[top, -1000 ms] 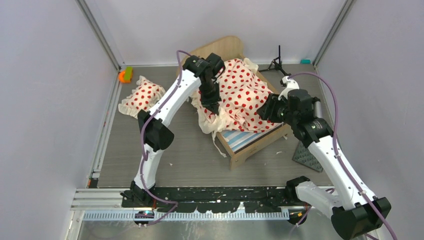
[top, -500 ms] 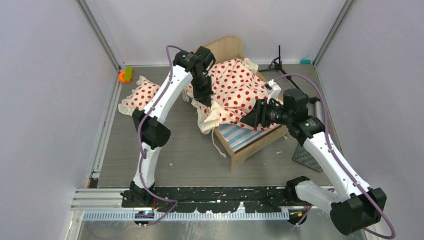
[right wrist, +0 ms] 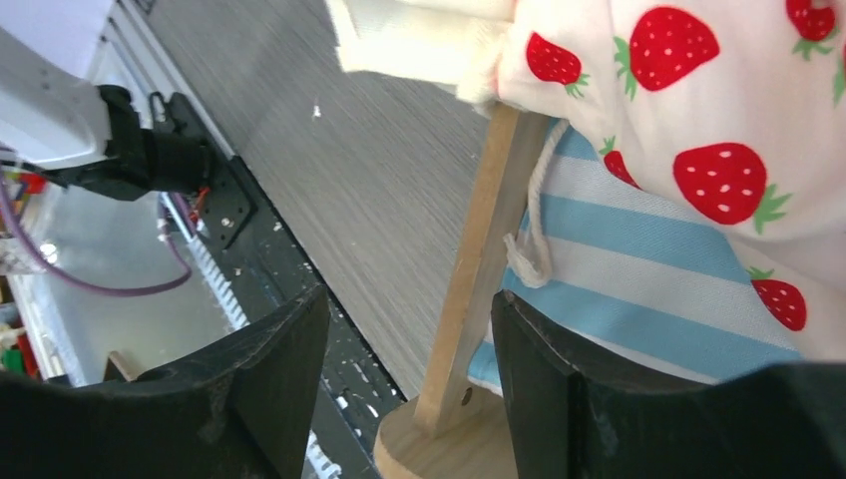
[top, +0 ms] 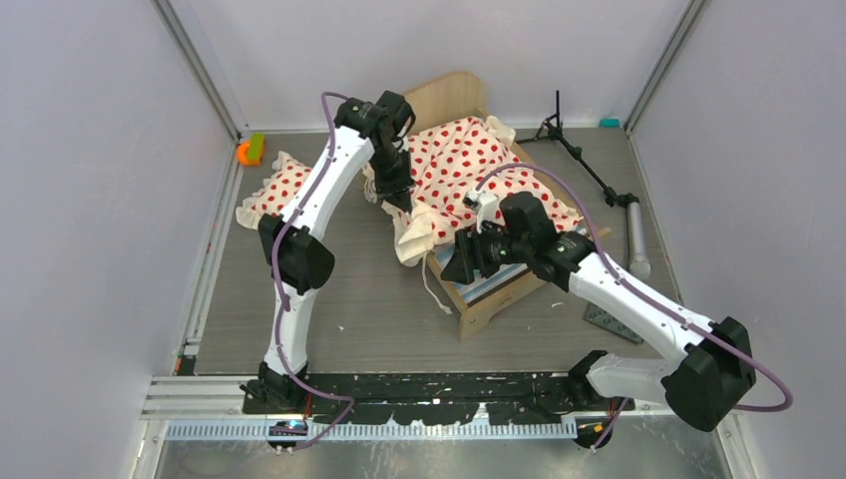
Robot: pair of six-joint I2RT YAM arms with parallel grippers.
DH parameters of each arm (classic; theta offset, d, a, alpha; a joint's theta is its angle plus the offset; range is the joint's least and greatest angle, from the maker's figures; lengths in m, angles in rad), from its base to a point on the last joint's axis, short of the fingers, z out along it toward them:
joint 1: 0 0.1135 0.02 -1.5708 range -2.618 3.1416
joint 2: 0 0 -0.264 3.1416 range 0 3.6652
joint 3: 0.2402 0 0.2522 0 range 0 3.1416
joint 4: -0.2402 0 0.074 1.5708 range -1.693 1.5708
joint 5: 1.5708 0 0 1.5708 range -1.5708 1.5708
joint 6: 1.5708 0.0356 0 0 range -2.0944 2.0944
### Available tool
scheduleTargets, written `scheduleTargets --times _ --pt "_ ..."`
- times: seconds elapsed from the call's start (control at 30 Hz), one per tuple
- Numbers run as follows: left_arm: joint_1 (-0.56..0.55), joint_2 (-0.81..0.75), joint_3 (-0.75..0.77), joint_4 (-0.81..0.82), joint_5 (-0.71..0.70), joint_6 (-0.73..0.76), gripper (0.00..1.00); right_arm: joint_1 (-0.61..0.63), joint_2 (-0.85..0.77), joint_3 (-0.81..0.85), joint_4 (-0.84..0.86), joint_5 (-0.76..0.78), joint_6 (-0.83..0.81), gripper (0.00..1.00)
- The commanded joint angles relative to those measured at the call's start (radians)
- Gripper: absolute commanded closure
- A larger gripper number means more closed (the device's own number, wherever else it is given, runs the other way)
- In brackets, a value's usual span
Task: Set up the pet bed
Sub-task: Cross the ropes on the bed frame.
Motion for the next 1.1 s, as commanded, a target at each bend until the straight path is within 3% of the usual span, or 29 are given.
scheduleTargets --times 0.0,0.33,1.07 --pt "0.024 -0.035 0.012 -0.079 0.03 0.028 1.0 0.044 0.048 0.026 0.056 0.137 -0.029 0.33" --pt "0.046 -0.025 0.005 -0.079 0.039 0.031 1.0 0.117 0.204 0.069 0.098 0.287 -0.052 0.3" --pt "0.051 0.004 0.008 -0.116 0.005 0.014 1.0 0.17 0.296 0.069 0.184 0.241 0.005 0.29"
